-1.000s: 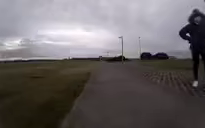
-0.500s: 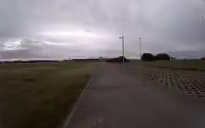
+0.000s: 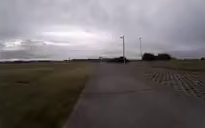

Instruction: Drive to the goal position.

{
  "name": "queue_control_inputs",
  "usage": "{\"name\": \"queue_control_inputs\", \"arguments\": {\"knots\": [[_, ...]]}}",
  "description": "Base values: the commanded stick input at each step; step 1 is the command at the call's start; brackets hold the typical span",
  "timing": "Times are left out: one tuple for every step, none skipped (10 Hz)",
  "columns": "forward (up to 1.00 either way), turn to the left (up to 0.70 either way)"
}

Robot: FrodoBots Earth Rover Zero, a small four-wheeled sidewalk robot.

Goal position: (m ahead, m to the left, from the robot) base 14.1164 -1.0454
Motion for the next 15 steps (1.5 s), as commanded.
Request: {"name": "queue_control_inputs", "arguments": {"knots": [[1.00, 0.00], [1.00, 0.00], [1.00, 0.00], [1.00, 0.00], [1.00, 0.00], [1.00, 0.00], [1.00, 0.00], [1.00, 0.00], [1.00, 0.00], [1.00, 0.00], [1.00, 0.00], [1.00, 0.00], [1.00, 0.00], [1.00, 0.00], [1.00, 0.00]]}}
